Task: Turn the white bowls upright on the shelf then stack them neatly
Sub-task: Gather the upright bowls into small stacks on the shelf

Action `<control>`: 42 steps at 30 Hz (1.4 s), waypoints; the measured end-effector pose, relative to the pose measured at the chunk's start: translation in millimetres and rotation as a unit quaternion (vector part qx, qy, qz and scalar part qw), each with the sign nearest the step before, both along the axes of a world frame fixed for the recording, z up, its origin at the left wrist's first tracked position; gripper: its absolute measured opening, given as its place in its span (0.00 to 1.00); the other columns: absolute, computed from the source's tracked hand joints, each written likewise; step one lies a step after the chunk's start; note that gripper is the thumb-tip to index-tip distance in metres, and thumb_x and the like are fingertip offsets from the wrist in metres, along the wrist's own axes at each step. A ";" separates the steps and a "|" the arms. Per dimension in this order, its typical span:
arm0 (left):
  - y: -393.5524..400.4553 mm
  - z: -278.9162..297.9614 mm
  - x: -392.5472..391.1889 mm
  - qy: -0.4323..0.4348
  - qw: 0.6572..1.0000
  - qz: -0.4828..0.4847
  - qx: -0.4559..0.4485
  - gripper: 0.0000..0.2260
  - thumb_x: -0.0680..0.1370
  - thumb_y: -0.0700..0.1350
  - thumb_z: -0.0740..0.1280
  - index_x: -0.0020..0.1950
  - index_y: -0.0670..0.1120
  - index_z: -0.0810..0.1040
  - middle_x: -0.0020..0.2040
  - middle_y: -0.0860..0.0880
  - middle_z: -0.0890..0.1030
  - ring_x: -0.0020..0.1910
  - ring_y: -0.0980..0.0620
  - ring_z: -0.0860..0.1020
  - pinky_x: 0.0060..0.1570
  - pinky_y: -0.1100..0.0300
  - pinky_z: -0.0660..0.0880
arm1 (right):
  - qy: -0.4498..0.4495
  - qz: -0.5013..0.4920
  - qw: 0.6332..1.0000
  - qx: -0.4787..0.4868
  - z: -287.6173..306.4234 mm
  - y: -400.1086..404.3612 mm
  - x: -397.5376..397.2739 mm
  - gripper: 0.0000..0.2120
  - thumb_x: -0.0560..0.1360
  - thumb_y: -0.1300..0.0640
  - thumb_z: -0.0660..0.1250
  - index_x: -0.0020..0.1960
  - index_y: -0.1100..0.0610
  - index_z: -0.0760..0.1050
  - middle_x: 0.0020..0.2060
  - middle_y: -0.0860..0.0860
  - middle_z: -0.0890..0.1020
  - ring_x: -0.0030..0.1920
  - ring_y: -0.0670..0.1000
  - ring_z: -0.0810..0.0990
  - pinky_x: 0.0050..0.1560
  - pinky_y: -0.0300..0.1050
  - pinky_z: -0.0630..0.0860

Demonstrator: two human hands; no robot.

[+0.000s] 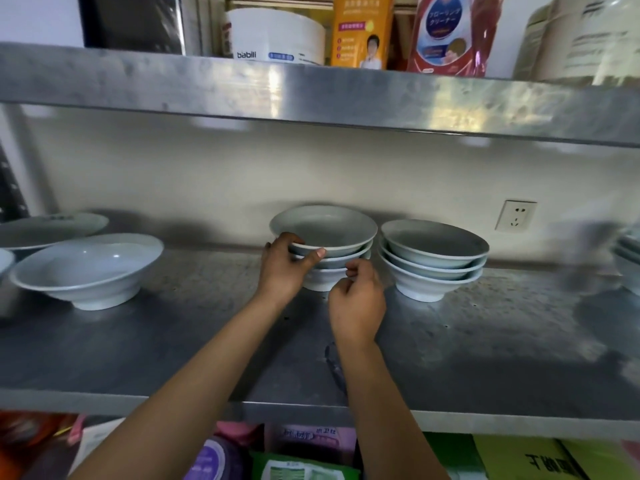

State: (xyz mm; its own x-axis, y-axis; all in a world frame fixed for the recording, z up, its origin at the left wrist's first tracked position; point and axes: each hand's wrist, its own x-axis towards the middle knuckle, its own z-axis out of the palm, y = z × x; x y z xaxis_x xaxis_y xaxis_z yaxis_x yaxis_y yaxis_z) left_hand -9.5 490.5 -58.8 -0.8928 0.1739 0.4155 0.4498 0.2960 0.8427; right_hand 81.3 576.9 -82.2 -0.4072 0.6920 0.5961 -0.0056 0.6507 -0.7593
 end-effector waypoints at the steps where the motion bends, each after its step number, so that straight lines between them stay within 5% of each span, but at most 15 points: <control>1: -2.6 -2.5 1.2 0.007 1.000 -0.006 -0.005 0.19 0.65 0.65 0.68 0.47 0.54 0.75 0.48 0.47 0.79 0.51 0.45 0.76 0.49 0.51 0.76 | -0.004 0.004 1.000 0.001 -0.4 0.2 0.1 0.15 0.68 0.67 0.61 0.53 0.57 0.76 0.48 0.51 0.81 0.49 0.55 0.79 0.45 0.44 0.73; 4: -12.3 -9.0 6.6 0.048 0.998 -0.007 -0.030 0.22 0.73 0.56 0.70 0.65 0.50 0.74 0.68 0.42 0.70 0.69 0.43 0.66 0.67 0.50 0.67 | -0.012 0.016 1.000 0.005 -1.0 0.3 0.3 0.14 0.68 0.67 0.62 0.52 0.57 0.76 0.48 0.52 0.81 0.49 0.55 0.79 0.44 0.42 0.71; 7: -27.9 -10.0 15.7 0.053 0.998 -0.002 -0.041 0.27 0.77 0.53 0.66 0.74 0.50 0.65 0.78 0.43 0.55 0.77 0.47 0.53 0.74 0.51 0.56 | -0.019 0.029 0.999 0.009 -0.5 -0.6 -0.2 0.13 0.68 0.66 0.62 0.50 0.57 0.76 0.47 0.52 0.81 0.47 0.56 0.79 0.45 0.44 0.72; 14: -86.4 -10.3 39.2 0.122 0.990 0.017 -0.066 0.26 0.79 0.50 0.64 0.76 0.48 0.61 0.79 0.47 0.54 0.77 0.53 0.50 0.73 0.61 0.50 | -0.034 0.119 0.974 0.187 8.6 -51.8 -1.9 0.20 0.66 0.56 0.53 0.54 0.58 0.74 0.51 0.53 0.79 0.54 0.55 0.76 0.55 0.49 0.73; 19: -153.4 -3.6 52.8 0.129 0.988 0.081 -0.030 0.23 0.81 0.48 0.61 0.75 0.49 0.61 0.78 0.50 0.55 0.77 0.58 0.50 0.74 0.62 0.48 | -0.034 0.206 0.970 0.122 8.6 -116.0 -19.6 0.20 0.67 0.64 0.63 0.58 0.57 0.74 0.56 0.54 0.78 0.57 0.56 0.76 0.58 0.48 0.72; 27: -274.6 -1.4 69.7 0.137 0.970 0.196 -0.039 0.22 0.81 0.55 0.55 0.75 0.54 0.61 0.77 0.60 0.53 0.76 0.63 0.47 0.75 0.60 0.48 | -0.002 0.350 0.929 0.121 30.2 -245.6 -63.1 0.20 0.71 0.63 0.63 0.62 0.51 0.75 0.59 0.50 0.76 0.57 0.53 0.77 0.54 0.44 0.73; 31: -334.3 -3.3 57.3 0.128 0.957 0.255 -0.056 0.22 0.81 0.53 0.57 0.75 0.54 0.61 0.78 0.55 0.54 0.77 0.60 0.46 0.75 0.60 0.47 | 0.023 0.338 0.936 0.097 28.7 -293.6 -78.7 0.18 0.72 0.63 0.63 0.61 0.54 0.76 0.59 0.49 0.76 0.57 0.52 0.77 0.55 0.45 0.75; 35: -380.2 -15.5 51.4 0.122 0.940 0.306 -0.092 0.22 0.81 0.54 0.57 0.75 0.55 0.61 0.79 0.51 0.54 0.78 0.52 0.46 0.76 0.50 0.50 | 0.065 0.278 0.947 0.147 4.9 -317.9 -82.7 0.14 0.73 0.63 0.62 0.55 0.53 0.78 0.50 0.51 0.77 0.48 0.54 0.79 0.45 0.46 0.75; 39: -408.2 -28.6 38.5 0.092 0.937 0.317 -0.115 0.21 0.81 0.53 0.58 0.74 0.56 0.63 0.79 0.48 0.51 0.78 0.47 0.44 0.75 0.44 0.52 | -0.016 0.255 0.961 0.105 -14.1 -327.2 -83.6 0.14 0.75 0.60 0.63 0.59 0.51 0.76 0.48 0.49 0.79 0.43 0.53 0.79 0.39 0.40 0.69; 42: -417.9 -37.3 27.1 0.096 0.925 0.332 -0.157 0.17 0.81 0.52 0.59 0.69 0.51 0.71 0.79 0.45 0.51 0.78 0.43 0.45 0.74 0.42 0.54 | -0.092 0.238 0.964 0.075 -14.2 -327.6 -88.2 0.16 0.75 0.56 0.61 0.63 0.47 0.73 0.45 0.50 0.81 0.43 0.57 0.79 0.40 0.46 0.72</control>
